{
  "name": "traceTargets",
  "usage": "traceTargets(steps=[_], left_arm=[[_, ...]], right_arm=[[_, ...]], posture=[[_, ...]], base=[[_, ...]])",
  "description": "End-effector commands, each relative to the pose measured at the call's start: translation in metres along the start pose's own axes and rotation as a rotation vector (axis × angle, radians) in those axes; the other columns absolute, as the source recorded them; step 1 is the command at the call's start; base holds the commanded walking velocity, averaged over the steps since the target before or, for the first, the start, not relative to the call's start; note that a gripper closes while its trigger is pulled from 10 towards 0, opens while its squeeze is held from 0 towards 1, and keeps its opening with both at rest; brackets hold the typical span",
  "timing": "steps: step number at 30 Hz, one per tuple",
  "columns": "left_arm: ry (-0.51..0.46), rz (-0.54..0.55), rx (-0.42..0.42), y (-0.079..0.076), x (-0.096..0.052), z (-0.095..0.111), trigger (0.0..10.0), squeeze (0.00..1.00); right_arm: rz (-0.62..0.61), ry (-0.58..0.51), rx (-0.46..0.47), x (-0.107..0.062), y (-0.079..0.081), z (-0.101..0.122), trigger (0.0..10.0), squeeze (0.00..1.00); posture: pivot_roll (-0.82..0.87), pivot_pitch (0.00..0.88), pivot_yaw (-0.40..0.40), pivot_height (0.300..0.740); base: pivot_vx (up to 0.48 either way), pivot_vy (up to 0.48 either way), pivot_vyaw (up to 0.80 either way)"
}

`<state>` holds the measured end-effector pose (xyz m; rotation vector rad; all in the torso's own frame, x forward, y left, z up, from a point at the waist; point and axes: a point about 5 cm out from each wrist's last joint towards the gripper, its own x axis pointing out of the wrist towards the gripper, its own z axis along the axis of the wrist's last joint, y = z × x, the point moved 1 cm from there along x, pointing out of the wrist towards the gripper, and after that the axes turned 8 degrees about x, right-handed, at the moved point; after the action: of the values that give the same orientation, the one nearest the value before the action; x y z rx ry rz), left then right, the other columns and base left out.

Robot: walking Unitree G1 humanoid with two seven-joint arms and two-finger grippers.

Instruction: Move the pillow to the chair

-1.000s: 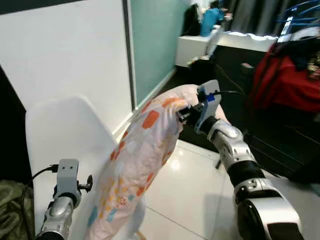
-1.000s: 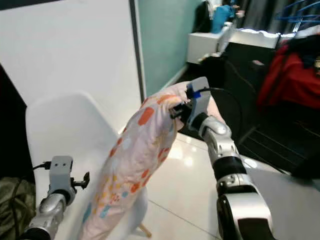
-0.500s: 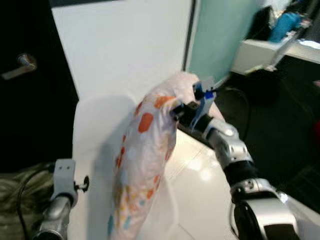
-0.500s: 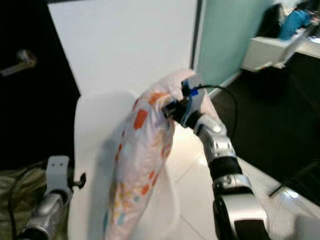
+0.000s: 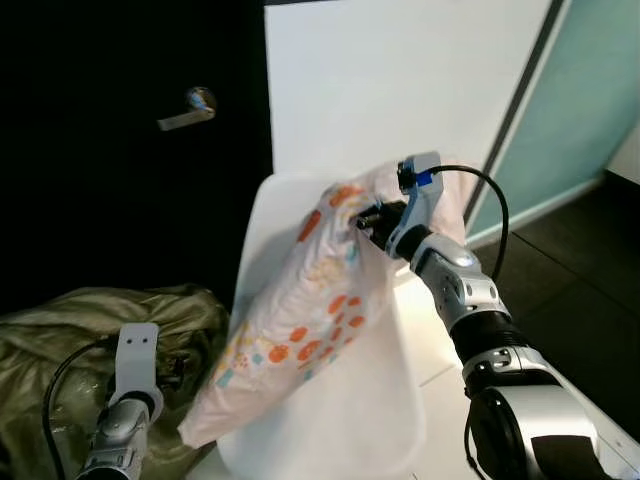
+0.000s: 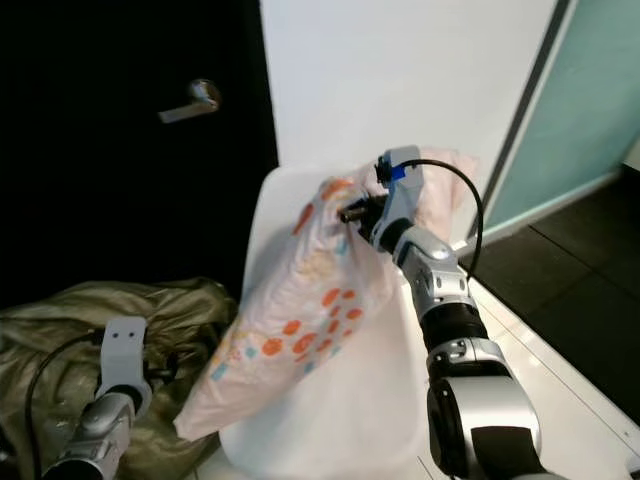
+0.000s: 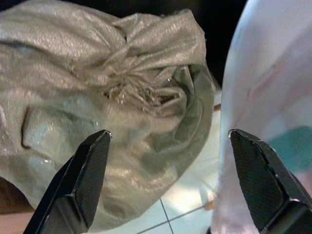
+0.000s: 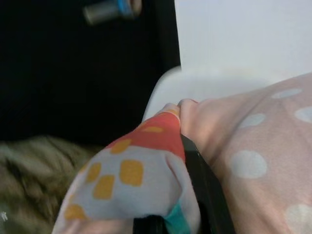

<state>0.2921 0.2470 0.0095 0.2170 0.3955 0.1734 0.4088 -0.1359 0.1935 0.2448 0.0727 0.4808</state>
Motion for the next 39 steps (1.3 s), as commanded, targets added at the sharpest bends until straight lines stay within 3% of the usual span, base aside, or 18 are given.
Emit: traceTargets(steps=[1,2,3,6,9,11,14,18,27,34,39], left_arm=[[0.004,-0.019,0.011,-0.004,0.0,0.0,10.0,0.0],[0.004,-0.019,0.011,-0.004,0.0,0.0,10.0,0.0],[0.0,-0.016,0.01,-0.003,0.0,0.0,10.0,0.0],[-0.004,-0.012,0.012,-0.002,-0.001,0.001,10.0,0.0],[-0.004,-0.011,0.013,-0.002,-0.001,0.001,10.0,0.0],[-0.007,-0.009,0.015,-0.001,-0.001,0.001,10.0,0.0],[-0.008,-0.009,0.016,-0.001,-0.001,0.001,10.0,0.0],[-0.013,-0.004,0.023,0.003,-0.002,0.001,10.0,0.0],[-0.014,0.005,0.03,0.008,-0.004,0.001,10.0,0.0],[-0.011,0.005,0.031,0.009,-0.005,0.0,10.0,0.0],[-0.01,0.008,0.024,0.009,-0.006,-0.001,10.0,0.0]], right_arm=[[-0.053,0.08,-0.017,-0.003,-0.006,-0.015,10.0,0.0],[-0.053,0.08,-0.017,-0.003,-0.006,-0.015,10.0,0.0],[-0.183,0.185,-0.033,-0.01,-0.023,-0.032,10.0,0.0],[-0.271,0.263,-0.001,-0.017,-0.035,-0.046,10.0,0.0],[-0.288,0.283,0.013,-0.019,-0.037,-0.049,10.0,0.0],[-0.312,0.392,0.056,-0.027,-0.04,-0.069,10.0,0.0],[-0.316,0.437,0.072,-0.03,-0.04,-0.077,10.0,0.0],[-0.361,0.567,0.144,-0.049,-0.047,-0.106,10.0,0.0],[-0.352,0.652,0.164,-0.056,-0.043,-0.125,10.0,0.0],[-0.324,0.726,0.1,-0.058,-0.036,-0.137,10.0,0.0],[-0.325,0.843,0.042,-0.073,-0.036,-0.158,10.0,0.0]], posture=[[-0.15,0.102,-0.043,0.74],[-0.15,0.102,-0.043,0.74],[-0.15,0.104,-0.042,0.74],[-0.15,0.109,-0.04,0.74],[-0.15,0.109,-0.04,0.74],[-0.14,0.114,-0.041,0.735],[-0.14,0.114,-0.041,0.73],[-0.13,0.125,-0.039,0.71],[-0.12,0.132,-0.038,0.675],[-0.12,0.138,-0.039,0.65],[-0.11,0.136,-0.044,0.63]], base=[[0.0,0.0,0.0],[0.0,0.0,0.0],[0.0,0.0,0.0],[0.0,0.0,0.0],[0.0,0.0,0.0],[0.0,0.0,0.0],[0.0,0.0,0.0],[0.0,0.0,0.0],[0.0,0.0,0.0],[0.0,0.0,0.0],[0.0,0.0,0.0]])
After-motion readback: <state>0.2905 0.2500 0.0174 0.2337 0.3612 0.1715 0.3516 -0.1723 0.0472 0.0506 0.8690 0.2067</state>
